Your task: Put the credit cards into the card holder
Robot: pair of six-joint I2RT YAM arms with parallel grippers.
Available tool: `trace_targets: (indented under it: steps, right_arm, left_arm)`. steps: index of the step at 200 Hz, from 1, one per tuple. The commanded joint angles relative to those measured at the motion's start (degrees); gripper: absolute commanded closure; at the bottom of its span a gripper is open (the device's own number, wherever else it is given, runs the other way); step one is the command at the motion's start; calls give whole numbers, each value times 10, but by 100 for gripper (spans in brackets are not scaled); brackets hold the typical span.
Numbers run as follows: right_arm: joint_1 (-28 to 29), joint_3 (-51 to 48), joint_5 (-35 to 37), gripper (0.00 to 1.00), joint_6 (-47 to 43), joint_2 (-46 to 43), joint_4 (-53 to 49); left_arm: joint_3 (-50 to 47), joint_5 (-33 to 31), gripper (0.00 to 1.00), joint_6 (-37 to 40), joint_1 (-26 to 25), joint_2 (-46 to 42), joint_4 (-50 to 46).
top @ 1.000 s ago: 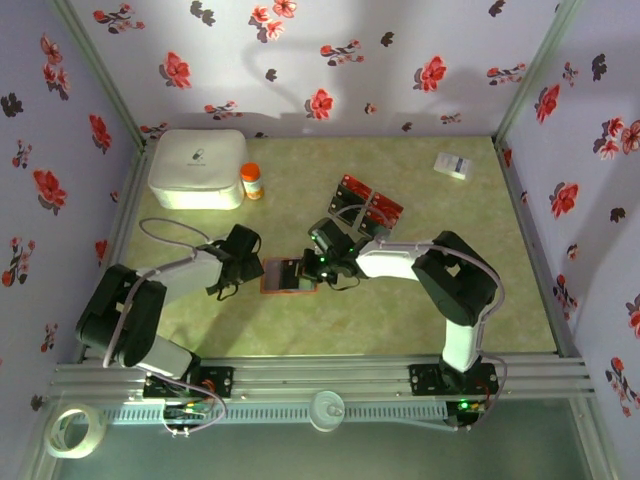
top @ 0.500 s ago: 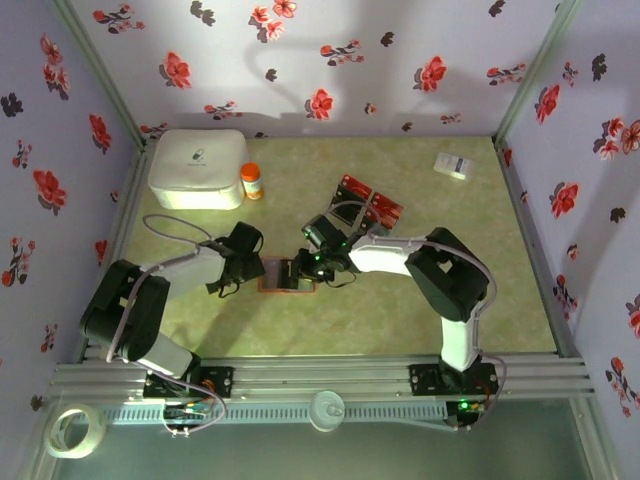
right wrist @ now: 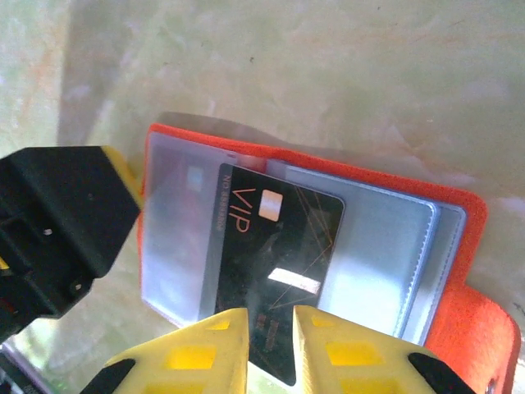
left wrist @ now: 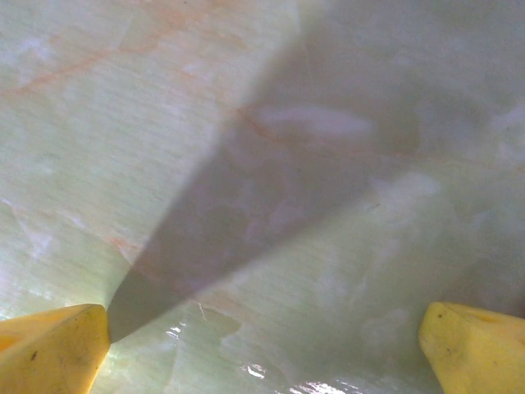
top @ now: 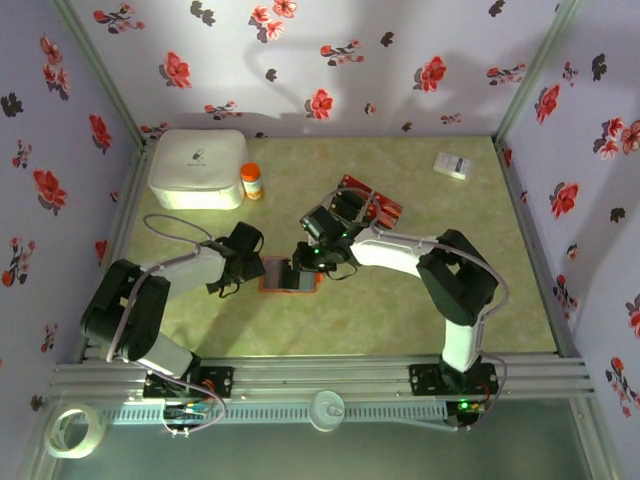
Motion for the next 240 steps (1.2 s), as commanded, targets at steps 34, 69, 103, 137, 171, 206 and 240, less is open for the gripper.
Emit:
trace_targets:
  steps: [34,69,103,137,171,206,240]
  right_arm:
    - [11,42,5,81,-15,57,-15]
    - [26,92,-5,82,-22,105,-37]
    - [33,109,-13,83,-12,121,-31]
    - [33,98,-20,83,-9,93,-25]
    - [28,58,15,79,-20,14,-41]
    - [27,4,87,63,-31,-51,-71]
    - [28,-27,156,50,-40,-68,-100]
  left_arm:
    - [-21,96,0,36,-10,75,72]
    - [-17,97,0,38,-13,81,72]
    - [-17,98,0,37,-17,85,74]
    - [-16,98,0,37,-19,86,74]
    - [-11,104,0,35,-20,78,72]
    - [-5,104,0,36,-21,58,58]
    - [-2,103,0,39,-21,38,45]
